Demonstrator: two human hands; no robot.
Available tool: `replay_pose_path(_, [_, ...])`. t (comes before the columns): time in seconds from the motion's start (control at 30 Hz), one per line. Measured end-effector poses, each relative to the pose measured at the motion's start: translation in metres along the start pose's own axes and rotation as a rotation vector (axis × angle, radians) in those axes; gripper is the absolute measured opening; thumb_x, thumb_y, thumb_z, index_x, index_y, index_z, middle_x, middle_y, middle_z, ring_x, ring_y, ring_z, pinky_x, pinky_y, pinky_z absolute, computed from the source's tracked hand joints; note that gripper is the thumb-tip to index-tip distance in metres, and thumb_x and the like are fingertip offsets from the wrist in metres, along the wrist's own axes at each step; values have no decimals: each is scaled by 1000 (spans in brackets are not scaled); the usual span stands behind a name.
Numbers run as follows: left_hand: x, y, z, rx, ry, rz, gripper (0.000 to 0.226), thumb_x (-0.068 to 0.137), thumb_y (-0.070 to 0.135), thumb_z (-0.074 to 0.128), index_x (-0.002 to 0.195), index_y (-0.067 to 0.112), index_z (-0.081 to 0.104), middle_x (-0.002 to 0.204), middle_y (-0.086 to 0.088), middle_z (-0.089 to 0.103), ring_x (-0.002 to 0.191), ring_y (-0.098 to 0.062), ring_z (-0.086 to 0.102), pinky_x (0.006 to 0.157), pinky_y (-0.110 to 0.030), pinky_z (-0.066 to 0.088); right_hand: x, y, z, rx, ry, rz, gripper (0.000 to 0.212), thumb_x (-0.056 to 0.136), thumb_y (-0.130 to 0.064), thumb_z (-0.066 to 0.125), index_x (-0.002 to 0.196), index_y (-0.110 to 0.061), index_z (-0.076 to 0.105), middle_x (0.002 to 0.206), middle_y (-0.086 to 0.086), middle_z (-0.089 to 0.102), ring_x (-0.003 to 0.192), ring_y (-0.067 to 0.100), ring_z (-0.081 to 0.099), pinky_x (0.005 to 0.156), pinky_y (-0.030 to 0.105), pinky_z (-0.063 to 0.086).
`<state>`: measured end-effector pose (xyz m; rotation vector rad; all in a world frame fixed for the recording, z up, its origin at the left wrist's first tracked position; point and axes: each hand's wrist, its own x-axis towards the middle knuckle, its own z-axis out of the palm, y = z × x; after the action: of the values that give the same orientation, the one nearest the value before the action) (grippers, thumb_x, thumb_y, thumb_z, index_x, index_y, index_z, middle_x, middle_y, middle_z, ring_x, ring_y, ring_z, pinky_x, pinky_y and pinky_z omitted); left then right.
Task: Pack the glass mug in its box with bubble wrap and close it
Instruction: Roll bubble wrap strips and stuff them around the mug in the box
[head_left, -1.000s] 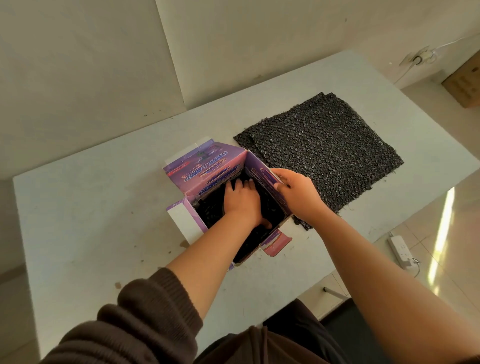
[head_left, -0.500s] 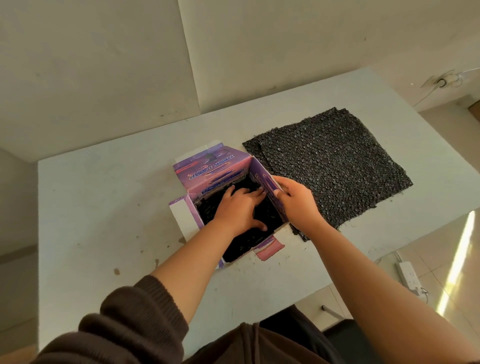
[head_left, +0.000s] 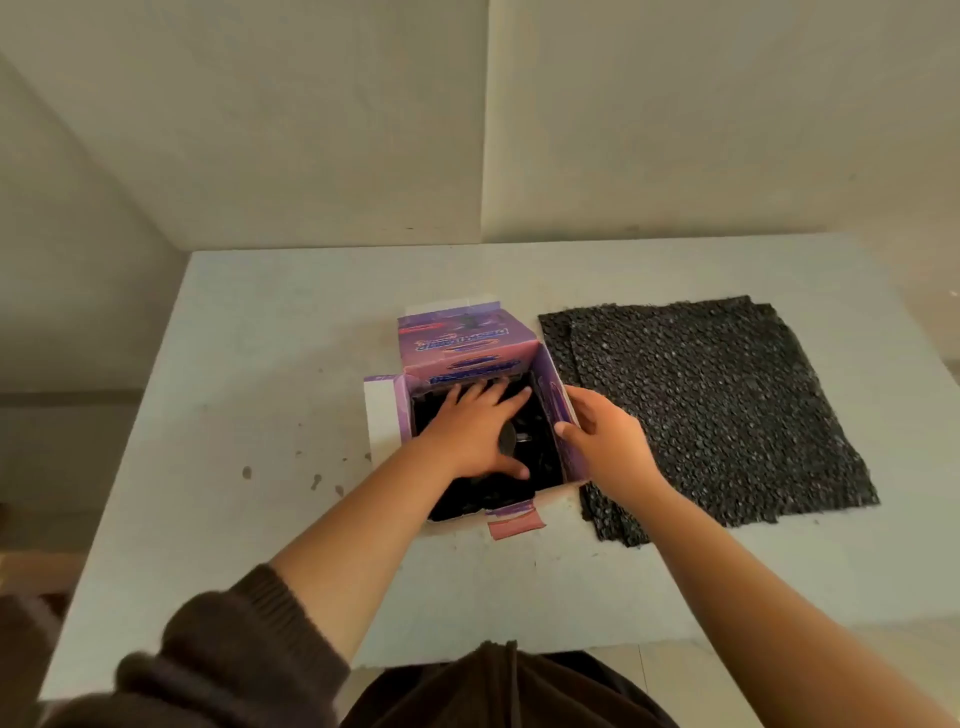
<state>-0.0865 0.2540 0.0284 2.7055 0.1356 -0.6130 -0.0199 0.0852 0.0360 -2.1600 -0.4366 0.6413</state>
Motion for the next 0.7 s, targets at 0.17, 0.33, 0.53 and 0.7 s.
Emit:
replay_pose_path(0.17, [-28,-13,-12,-131,-5,-126,119,69,35,81,150,20,-5,159,-5,5,143,-25,19,115,-38,24,11,-28,-25,-664,-152,-417,69,87,-29,64,145,-21,27,157,1,12,145,21,-5,115,36,14])
replay_pose_path(0.33, [-20,6,4,-148,-168,-425,137,67,24,84,141,20,-31,158,-10,-6,141,-35,20,110,-48,32,36,-53,-5,-1254,-483,-719,89,81,-41,67,148,-14,16,156,5,17,145,22,6,117,35,1])
replay_pose_path(0.53, [-23,12,6,83,-109,-522,117,79,6,68,143,25,-28,159,-5,3,142,-28,20,98,-41,41,63,-45,14,-1346,-519,-706,94,61,-52,79,135,-11,37,129,9,55,118,27,52,102,38,40])
replay_pose_path(0.7, [-29,-6,-3,142,-36,-353,110,80,7,66,146,26,-20,147,-12,38,111,-28,58,84,-39,46,60,-38,8,-1136,-487,-762,89,64,-64,70,135,-19,40,122,4,59,110,25,55,95,37,44])
